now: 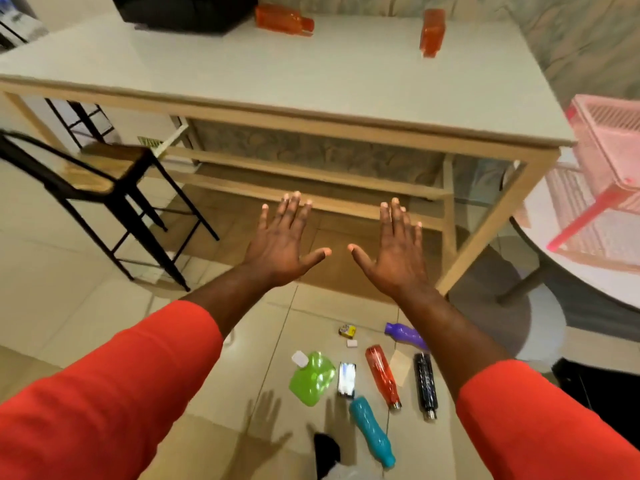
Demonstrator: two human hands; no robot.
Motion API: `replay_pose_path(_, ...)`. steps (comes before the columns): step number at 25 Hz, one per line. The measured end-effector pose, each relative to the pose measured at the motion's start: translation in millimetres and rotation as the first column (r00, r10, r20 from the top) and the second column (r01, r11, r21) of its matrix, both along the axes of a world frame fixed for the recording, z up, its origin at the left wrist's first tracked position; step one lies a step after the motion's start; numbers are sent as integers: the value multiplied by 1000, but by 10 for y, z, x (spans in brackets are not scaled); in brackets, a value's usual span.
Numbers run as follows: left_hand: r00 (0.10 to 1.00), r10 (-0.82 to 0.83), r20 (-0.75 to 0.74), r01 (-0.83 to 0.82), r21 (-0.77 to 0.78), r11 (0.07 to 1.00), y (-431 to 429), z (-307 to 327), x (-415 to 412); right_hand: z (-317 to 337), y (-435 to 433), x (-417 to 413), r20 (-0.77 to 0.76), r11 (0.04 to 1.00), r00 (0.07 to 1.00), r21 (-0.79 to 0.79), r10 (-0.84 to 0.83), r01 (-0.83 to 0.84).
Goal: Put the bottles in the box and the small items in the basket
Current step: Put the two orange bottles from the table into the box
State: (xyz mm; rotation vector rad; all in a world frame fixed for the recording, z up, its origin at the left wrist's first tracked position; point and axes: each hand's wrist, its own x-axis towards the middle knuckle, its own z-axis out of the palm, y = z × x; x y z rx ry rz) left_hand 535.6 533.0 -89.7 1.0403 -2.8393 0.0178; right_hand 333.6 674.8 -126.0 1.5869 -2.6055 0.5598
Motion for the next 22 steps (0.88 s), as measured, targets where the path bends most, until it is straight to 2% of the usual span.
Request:
replay_pose_path(7, 994, -58, -94, 51, -79, 996, -1684, 590, -575, 600, -1667, -384, -102, 994, 995, -110, -16, 5)
replay_pose_path(11, 972, -183, -145, 167, -115, 979, -2645, 833, -939, 841, -2521, -620, -172, 986, 981, -155, -90, 64)
replay_pose_path(17, 940, -316, -126, 293, -174, 940, -4108, 1214, -1346, 1220, -3589, -860, -165, 962, 953, -143, -253, 231)
replay_pose_path(22, 914, -364, -178, 339, -157, 928, -4924, 1410, -1771, 1496, -4246, -1188, -166, 946, 936, -157, -309, 284)
